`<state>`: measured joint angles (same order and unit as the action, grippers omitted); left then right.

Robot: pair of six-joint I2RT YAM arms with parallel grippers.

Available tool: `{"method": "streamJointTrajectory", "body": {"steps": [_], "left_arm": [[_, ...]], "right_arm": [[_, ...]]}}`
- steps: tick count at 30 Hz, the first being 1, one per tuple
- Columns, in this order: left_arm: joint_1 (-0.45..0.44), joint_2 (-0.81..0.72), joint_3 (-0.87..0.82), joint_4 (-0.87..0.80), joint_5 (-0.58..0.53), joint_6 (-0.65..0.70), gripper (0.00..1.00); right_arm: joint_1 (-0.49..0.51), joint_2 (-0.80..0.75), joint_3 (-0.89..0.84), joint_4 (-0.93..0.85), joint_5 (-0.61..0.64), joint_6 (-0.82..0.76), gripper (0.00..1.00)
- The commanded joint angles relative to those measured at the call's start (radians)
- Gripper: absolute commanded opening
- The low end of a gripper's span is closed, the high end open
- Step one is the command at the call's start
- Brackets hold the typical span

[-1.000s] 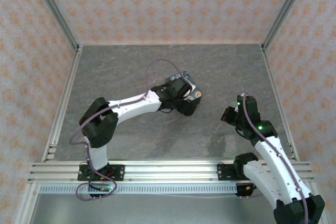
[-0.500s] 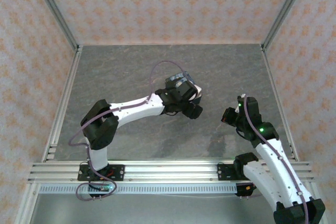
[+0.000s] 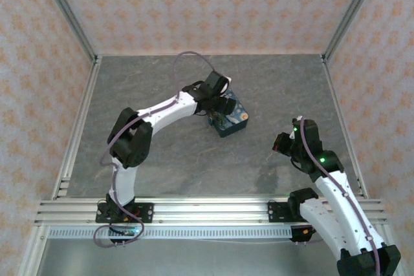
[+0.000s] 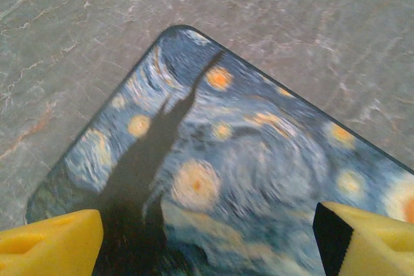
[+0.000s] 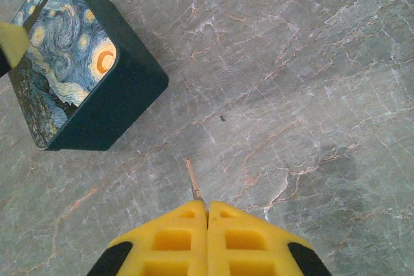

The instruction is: Unlock the padlock with the key

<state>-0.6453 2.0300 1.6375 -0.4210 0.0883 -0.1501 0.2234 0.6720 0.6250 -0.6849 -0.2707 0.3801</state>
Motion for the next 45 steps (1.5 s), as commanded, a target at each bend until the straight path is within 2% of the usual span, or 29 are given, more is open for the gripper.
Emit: {"method": "streamJointTrajectory", "body": {"steps": [1, 8, 18, 23, 27, 33, 39, 45], "left_arm": [[0.007, 0.047, 0.082, -0.059, -0.015, 0.041, 0.86], [0.016, 0.092, 0.096, -0.072, -0.031, 0.034, 0.86], [0.017, -0.030, -0.107, -0.042, -0.063, -0.014, 0.86], [0.016, -0.115, -0.235, -0.003, -0.042, -0.069, 0.86], [0.013, -0.172, -0.311, 0.052, 0.022, -0.115, 0.86], [0.008, -0.190, -0.307, 0.056, 0.021, -0.119, 0.86], [0.009, -0.291, -0.313, 0.087, 0.027, -0.123, 0.88], [0.008, -0.454, -0.460, 0.183, 0.035, -0.165, 0.90]], "right_arm": [[-0.004, -0.005, 0.020, -0.020, -0.006, -0.012, 0.00], [-0.005, -0.001, 0.019, -0.021, -0.012, -0.014, 0.00], [-0.005, 0.045, -0.016, 0.058, -0.109, -0.001, 0.00], [-0.004, 0.077, -0.032, 0.131, -0.179, 0.021, 0.00], [-0.003, 0.101, -0.052, 0.208, -0.232, 0.047, 0.00], [0.013, 0.160, -0.070, 0.370, -0.288, 0.090, 0.00], [0.045, 0.297, -0.045, 0.567, -0.326, 0.161, 0.00], [0.082, 0.480, 0.015, 0.768, -0.360, 0.223, 0.00]]}}
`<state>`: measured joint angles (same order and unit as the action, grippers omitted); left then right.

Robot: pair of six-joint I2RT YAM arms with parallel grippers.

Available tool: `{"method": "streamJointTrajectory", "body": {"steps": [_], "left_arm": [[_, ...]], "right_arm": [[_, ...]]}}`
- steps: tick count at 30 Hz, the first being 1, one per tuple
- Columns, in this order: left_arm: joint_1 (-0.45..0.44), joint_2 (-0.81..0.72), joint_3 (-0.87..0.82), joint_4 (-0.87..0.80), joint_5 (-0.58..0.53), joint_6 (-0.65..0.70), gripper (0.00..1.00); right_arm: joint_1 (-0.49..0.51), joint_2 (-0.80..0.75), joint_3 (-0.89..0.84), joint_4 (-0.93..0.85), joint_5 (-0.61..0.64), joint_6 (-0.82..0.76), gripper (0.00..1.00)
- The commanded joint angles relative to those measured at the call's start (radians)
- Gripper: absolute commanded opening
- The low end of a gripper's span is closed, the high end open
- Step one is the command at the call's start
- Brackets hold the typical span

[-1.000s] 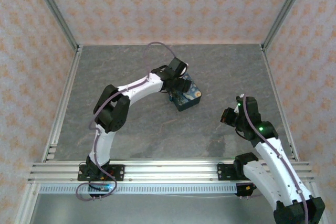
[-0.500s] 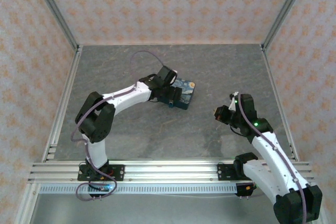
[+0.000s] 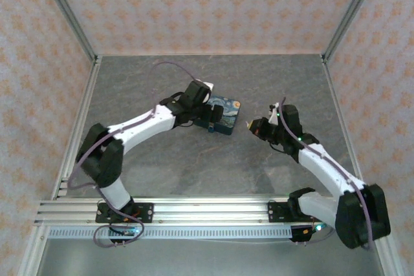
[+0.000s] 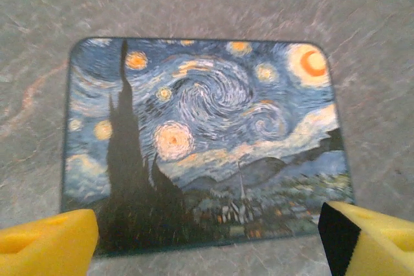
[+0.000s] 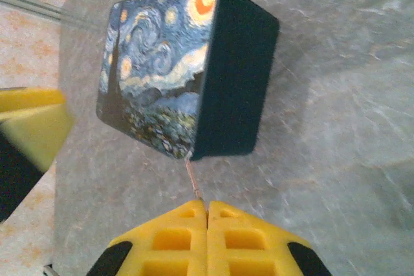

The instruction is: Unlock the padlock with the key

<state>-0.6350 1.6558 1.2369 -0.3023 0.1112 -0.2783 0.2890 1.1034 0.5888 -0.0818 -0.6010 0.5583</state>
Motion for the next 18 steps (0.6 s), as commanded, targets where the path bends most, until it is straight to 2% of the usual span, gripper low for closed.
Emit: {"method": "streamJointTrajectory", "body": {"steps": [1, 9, 16, 18], "left_arm": [[-0.002, -0.103, -0.099, 0.091, 0.027, -0.048, 0.90], [-0.003, -0.182, -0.348, 0.275, 0.155, -0.130, 0.87], [-0.003, -0.137, -0.389, 0.331, 0.157, -0.135, 0.85], [-0.002, -0.114, -0.389, 0.349, 0.169, -0.139, 0.82]], "right_arm": [[0.027, 0.074, 0.064, 0.194, -0.032, 0.050, 0.00], [0.063, 0.363, 0.183, 0.389, -0.066, 0.097, 0.00], [0.079, 0.546, 0.305, 0.409, -0.065, 0.094, 0.00], [0.081, 0.586, 0.323, 0.412, -0.066, 0.094, 0.00]]}}
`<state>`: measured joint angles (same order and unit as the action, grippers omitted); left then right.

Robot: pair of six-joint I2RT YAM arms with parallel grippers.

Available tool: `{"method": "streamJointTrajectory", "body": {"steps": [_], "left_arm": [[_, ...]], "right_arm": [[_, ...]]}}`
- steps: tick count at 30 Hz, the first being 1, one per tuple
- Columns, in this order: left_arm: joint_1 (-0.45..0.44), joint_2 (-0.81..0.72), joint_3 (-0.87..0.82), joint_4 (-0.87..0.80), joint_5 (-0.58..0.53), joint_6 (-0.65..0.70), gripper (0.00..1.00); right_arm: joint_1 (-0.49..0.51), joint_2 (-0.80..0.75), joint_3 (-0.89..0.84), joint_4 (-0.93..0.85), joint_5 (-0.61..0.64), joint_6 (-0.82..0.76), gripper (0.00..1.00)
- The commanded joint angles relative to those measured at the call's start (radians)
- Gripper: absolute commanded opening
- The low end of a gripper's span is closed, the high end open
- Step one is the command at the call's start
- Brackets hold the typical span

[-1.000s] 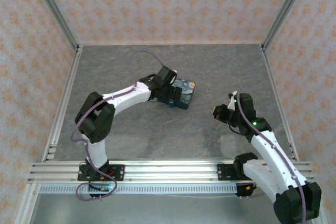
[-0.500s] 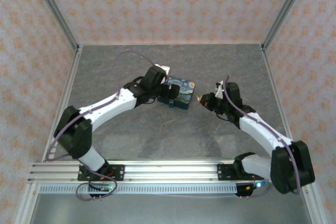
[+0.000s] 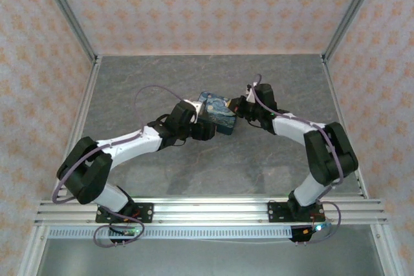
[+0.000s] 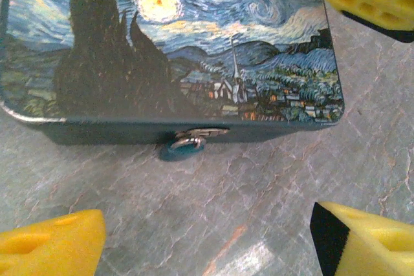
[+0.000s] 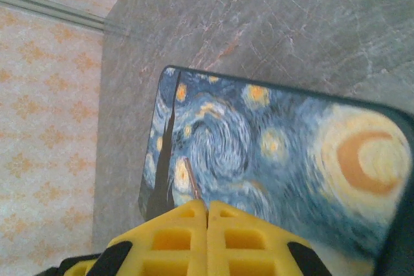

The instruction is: Unlock the padlock with the key

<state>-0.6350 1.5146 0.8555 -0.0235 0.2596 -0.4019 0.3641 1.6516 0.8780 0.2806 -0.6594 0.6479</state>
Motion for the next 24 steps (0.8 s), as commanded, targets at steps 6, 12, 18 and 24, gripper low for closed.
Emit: {"method": "streamJointTrajectory", "body": {"steps": [6, 12, 18, 24], "left_arm": [[-0.002, 0.087, -0.006, 0.119, 0.036, -0.015, 0.80], [-0.002, 0.107, -0.011, 0.148, 0.027, 0.006, 0.79], [-0.002, 0.147, -0.006, 0.162, 0.009, 0.036, 0.75], [-0.002, 0.179, -0.009, 0.175, -0.009, 0.075, 0.70]], "right_arm": [[0.020, 0.090, 0.022, 0.055, -0.013, 0.001, 0.00], [0.029, 0.084, -0.054, 0.101, -0.020, 0.035, 0.00], [0.036, 0.046, -0.125, 0.124, -0.005, 0.043, 0.00], [0.037, 0.042, -0.120, 0.105, 0.001, 0.027, 0.00]]}}
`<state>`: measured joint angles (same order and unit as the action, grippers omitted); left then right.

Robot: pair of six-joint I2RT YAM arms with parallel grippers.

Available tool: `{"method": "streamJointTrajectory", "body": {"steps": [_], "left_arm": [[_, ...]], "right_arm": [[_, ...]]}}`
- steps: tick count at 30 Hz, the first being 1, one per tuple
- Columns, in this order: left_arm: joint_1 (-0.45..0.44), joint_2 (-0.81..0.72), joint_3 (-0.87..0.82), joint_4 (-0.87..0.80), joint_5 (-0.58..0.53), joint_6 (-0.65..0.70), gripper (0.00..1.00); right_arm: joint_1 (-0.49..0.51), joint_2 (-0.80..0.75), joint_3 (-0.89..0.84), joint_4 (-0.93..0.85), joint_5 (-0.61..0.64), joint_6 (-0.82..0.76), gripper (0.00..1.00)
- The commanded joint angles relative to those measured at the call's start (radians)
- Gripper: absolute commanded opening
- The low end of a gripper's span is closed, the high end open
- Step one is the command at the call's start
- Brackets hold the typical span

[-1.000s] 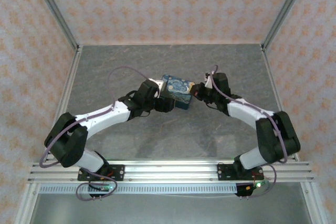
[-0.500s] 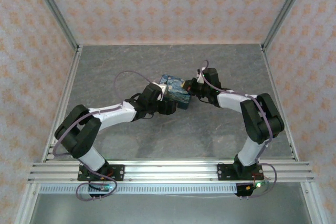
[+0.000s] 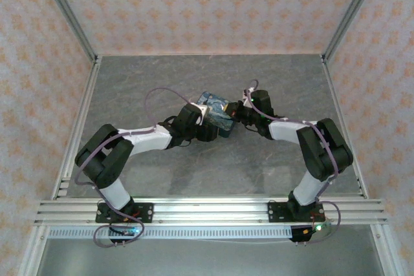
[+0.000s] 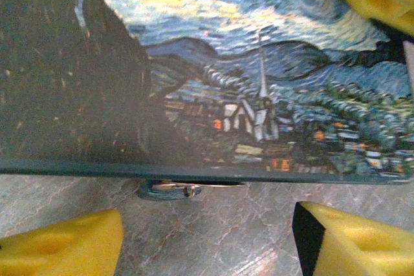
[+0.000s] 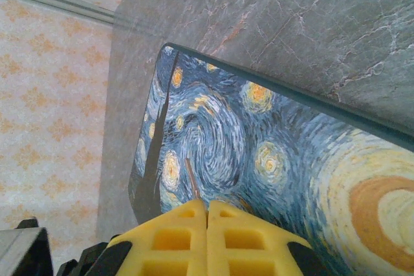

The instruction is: Unlock the padlock with the key

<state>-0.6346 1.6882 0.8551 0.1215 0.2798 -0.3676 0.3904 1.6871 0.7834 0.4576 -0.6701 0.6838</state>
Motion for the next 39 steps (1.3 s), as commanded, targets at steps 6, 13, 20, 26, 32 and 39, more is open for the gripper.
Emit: {"method": "streamJointTrajectory", "body": {"steps": [6, 13, 20, 26, 32, 39], "left_arm": [[-0.003, 0.017, -0.029, 0.064, -0.041, 0.080, 0.67], [-0.003, 0.032, -0.056, 0.123, -0.081, 0.118, 0.66], [-0.004, 0.066, -0.056, 0.158, -0.104, 0.137, 0.64], [-0.002, 0.105, -0.035, 0.183, -0.093, 0.133, 0.60], [-0.002, 0.127, -0.032, 0.217, -0.093, 0.119, 0.57], [-0.005, 0.117, -0.043, 0.248, -0.070, 0.078, 0.51]], "right_arm": [[0.011, 0.000, -0.016, -0.080, 0.022, -0.018, 0.00], [0.010, 0.004, -0.014, -0.080, 0.028, -0.022, 0.00], [0.010, 0.008, -0.010, -0.102, 0.026, -0.030, 0.00], [0.010, 0.004, -0.007, -0.112, 0.027, -0.038, 0.00], [0.012, 0.002, -0.004, -0.115, 0.024, -0.038, 0.00], [0.011, -0.003, -0.004, -0.120, 0.026, -0.041, 0.00]]}}
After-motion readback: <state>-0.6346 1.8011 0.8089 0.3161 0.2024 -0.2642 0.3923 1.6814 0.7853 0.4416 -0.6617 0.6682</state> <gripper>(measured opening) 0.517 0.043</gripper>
